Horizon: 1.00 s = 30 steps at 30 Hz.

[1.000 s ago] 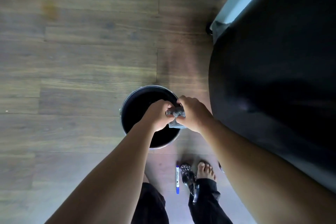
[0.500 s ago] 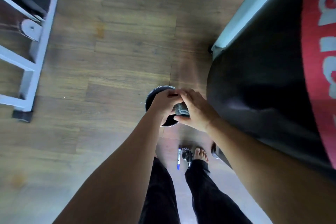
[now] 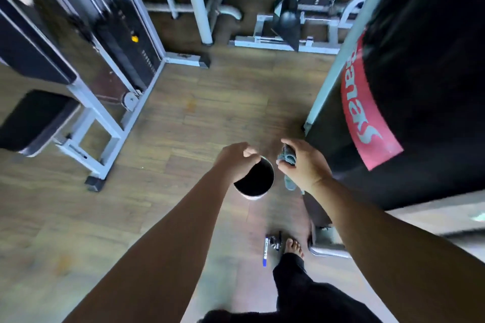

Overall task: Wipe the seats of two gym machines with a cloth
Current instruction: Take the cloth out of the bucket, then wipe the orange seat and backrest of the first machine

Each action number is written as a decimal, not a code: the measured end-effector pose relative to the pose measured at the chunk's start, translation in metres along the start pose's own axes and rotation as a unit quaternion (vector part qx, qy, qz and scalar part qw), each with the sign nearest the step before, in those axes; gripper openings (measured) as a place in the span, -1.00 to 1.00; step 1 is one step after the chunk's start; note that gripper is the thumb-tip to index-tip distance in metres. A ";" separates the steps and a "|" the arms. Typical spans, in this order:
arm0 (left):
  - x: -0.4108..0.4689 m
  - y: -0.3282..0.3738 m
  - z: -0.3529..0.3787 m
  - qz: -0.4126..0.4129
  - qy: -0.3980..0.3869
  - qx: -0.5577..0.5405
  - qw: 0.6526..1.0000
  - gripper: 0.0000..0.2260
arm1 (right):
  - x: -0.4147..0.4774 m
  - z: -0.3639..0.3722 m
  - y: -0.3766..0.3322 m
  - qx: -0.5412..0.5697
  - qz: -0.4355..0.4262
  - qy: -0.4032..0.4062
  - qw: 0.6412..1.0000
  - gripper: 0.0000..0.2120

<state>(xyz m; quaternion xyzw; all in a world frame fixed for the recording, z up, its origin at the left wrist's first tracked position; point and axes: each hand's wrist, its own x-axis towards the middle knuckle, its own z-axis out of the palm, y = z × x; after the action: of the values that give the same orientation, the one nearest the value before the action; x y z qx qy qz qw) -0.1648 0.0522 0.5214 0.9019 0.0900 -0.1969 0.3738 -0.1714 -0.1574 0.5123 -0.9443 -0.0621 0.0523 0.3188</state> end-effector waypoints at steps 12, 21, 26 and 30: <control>-0.148 0.014 0.015 0.283 -0.045 0.343 0.895 -0.67 | -0.226 -0.055 -0.061 0.019 0.149 0.177 0.973 -0.50; -0.263 0.135 0.139 0.445 -0.100 0.326 0.828 -0.69 | -0.393 -0.145 0.003 0.057 0.257 0.298 0.918 -0.53; -0.321 0.222 0.254 0.497 -0.131 0.357 0.780 -0.62 | -0.491 -0.210 0.082 0.042 0.306 0.352 0.883 -0.50; -0.366 0.292 0.354 0.530 -0.136 0.374 0.749 -0.58 | -0.560 -0.270 0.157 0.027 0.329 0.369 0.869 -0.48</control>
<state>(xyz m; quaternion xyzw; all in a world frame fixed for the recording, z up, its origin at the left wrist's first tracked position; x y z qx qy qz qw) -0.5084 -0.4099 0.6351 0.8364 -0.5346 -0.1054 0.0592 -0.6736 -0.5269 0.6636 -0.8516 0.3755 -0.1970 0.3081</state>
